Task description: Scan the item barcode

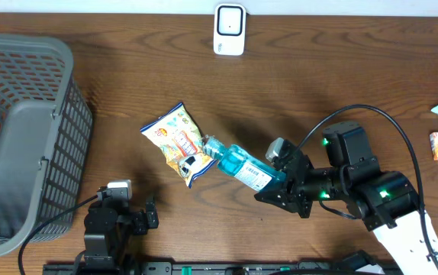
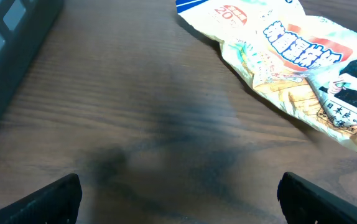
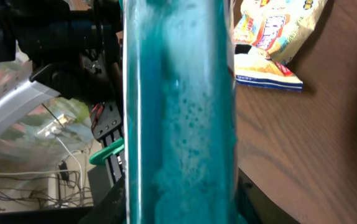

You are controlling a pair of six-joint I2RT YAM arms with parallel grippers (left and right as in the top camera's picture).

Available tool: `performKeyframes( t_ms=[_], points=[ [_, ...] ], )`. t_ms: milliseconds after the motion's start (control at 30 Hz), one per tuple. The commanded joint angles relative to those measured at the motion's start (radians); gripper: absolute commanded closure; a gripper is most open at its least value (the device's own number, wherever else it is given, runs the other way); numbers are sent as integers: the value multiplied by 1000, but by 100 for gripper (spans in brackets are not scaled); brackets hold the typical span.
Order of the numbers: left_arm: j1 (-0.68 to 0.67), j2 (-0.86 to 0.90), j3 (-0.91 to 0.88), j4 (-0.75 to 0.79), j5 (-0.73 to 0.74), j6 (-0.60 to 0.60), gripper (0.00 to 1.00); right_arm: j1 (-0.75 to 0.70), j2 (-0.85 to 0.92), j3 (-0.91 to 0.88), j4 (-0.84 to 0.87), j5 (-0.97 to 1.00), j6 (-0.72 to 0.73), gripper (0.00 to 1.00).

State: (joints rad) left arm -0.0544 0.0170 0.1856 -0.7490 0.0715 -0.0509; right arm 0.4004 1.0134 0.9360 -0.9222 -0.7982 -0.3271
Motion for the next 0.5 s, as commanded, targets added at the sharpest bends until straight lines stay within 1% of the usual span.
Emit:
performKeyframes(
  t_ms=[0,100,267,367,467],
  points=[
    [-3,-3,-5,-20,-12,10,2,-6,-5,32,36,-43,-105,99],
    [-3,-3,-5,-20,-13,10,2,-6,16,31,126,49,-173,99],
    [-3,-3,-5,-20,-13,10,2,-6,68,31,374,211,-178,99],
    [-3,-3,-5,-20,-13,10,2,-6,104,31,541,249,-200,99],
    [-3,-3,-5,-20,-13,10,2,-6,159,31,704,269,-278,99]
  ],
)
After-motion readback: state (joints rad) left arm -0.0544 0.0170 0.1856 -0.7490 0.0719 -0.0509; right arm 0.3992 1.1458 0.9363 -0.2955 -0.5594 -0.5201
